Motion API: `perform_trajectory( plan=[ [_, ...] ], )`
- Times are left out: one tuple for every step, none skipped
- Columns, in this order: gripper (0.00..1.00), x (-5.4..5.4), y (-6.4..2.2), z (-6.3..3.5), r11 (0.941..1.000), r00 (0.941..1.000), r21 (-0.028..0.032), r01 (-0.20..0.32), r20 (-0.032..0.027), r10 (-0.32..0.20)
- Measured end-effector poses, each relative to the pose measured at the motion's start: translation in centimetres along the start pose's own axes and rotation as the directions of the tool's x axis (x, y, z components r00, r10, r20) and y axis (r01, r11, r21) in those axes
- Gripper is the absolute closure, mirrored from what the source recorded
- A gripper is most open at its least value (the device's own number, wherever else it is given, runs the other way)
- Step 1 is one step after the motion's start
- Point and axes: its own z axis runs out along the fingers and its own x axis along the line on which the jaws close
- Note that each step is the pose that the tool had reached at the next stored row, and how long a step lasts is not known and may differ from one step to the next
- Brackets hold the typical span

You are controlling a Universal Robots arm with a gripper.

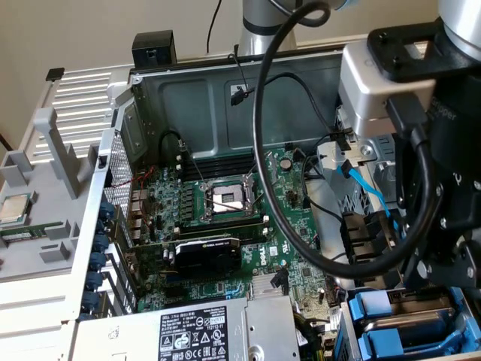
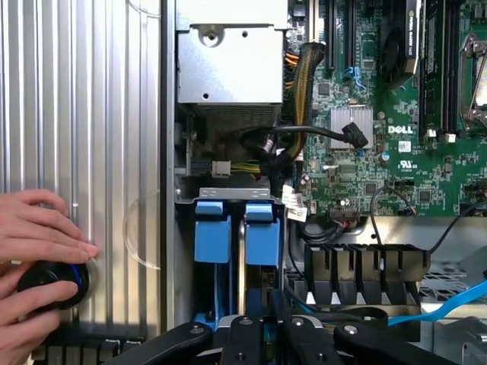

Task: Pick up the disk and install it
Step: 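Insert the second disk wire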

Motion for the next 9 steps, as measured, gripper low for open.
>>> perform_trajectory(
  plan=[
    [0.83, 0.0, 0.0, 0.04, 1.0, 1.0, 0.0, 0.0, 0.0016, 0.0],
    [0.83, -0.01, 0.0, 0.08, 1.0, 1.0, -0.0001, -0.001, 0.0032, 0.001],
    [0.83, -0.01, 0.0, 0.1, 1.0, 1.0, -0.0002, -0.002, 0.0052, 0.002],
    [0.83, -0.01, 0.0, 0.13, 1.0, 1.0, -0.0007, -0.003, 0.0081, 0.003],
    [0.83, -0.01, 0.0, 0.13, 1.0, 0.9999, -0.0013, -0.004, 0.0104, 0.004],
    [0.83, 0.0, 0.0, 0.14, 1.0, 0.9999, -0.0025, -0.005, 0.0129, 0.005],
    [0.83, 0.0, 0.0, 0.13, 1.0, 0.9999, -0.0041, -0.006, 0.0148, 0.006],
    [0.83, 0.0, -0.01, 0.14, 1.0, 0.9998, -0.006, -0.007, 0.0162, 0.007],
    [0.83, 0.0, -0.01, 0.15, 0.9999, 0.9998, -0.0079, -0.009, 0.0171, 0.009]
  ],
)
